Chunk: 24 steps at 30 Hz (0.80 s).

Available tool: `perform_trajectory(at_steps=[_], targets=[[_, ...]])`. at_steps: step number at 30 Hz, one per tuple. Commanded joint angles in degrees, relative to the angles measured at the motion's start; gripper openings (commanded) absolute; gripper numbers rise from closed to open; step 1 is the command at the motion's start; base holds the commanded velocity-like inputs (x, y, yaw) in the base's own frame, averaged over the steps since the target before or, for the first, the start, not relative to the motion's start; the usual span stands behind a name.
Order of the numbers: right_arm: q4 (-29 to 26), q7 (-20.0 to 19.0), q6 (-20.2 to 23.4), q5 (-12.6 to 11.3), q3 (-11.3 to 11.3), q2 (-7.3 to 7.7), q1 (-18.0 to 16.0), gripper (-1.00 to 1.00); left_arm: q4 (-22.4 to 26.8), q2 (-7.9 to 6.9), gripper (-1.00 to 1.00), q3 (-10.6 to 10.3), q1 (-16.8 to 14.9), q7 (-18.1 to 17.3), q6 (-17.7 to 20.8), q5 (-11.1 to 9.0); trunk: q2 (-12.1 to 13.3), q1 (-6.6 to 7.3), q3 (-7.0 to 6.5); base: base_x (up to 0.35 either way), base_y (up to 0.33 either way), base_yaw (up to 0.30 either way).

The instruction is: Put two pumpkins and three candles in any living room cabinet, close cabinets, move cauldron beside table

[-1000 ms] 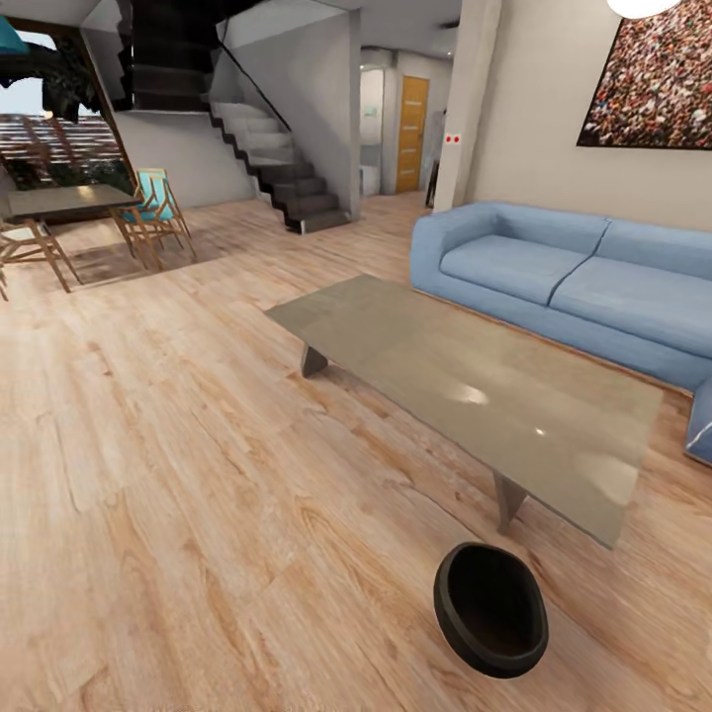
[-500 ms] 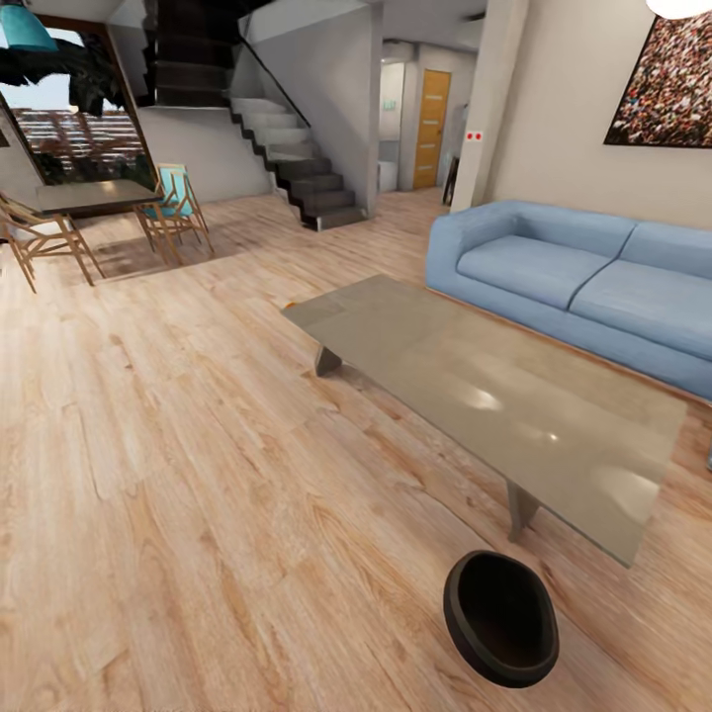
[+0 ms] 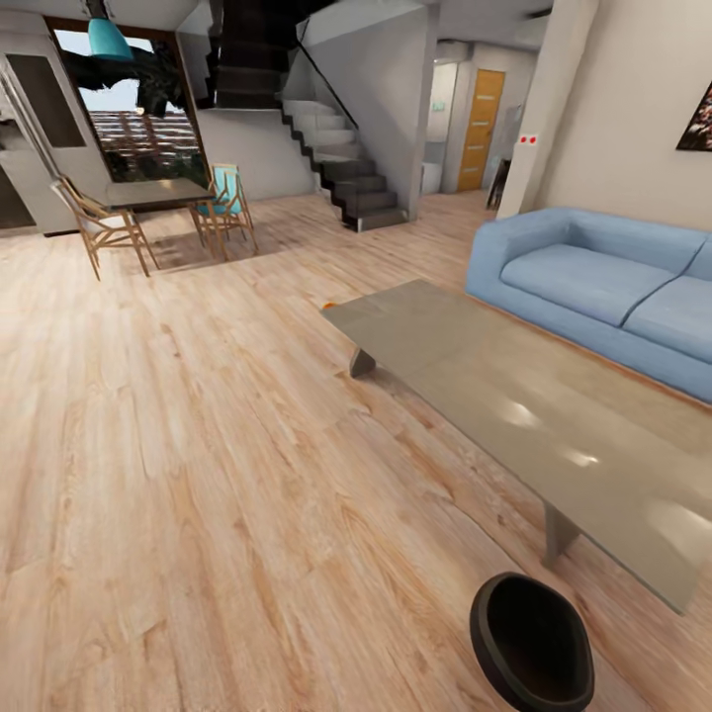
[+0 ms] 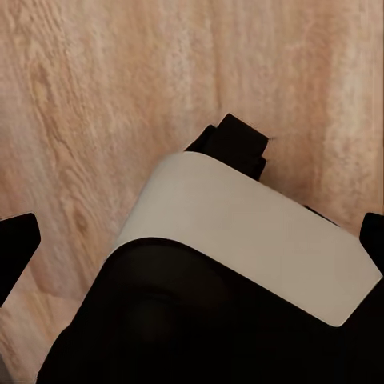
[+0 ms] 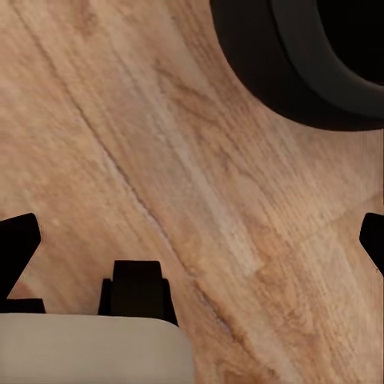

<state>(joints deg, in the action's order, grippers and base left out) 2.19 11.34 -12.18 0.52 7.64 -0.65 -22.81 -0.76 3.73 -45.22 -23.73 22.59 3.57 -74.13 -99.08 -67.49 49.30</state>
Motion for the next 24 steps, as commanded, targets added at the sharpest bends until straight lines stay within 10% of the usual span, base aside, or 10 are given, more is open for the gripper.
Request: perform_trajectory(at_steps=[1,24], targets=[[0.0,0.0,-0.01,0.0,0.01,0.01,0.02,1.0,-0.01,-0.01,1.0,0.02,0.0,0.0,-0.02,-0.02,0.0,0.0,0.0,0.0,0.0,0.288],[0.02,0.0,-0.12,0.09,0.01,0.01,0.01,1.0,-0.01,-0.04,1.0,0.04,0.0,-3.17,-0.01,-0.22,0.0,0.0,0.0,0.0,0.0,0.288]])
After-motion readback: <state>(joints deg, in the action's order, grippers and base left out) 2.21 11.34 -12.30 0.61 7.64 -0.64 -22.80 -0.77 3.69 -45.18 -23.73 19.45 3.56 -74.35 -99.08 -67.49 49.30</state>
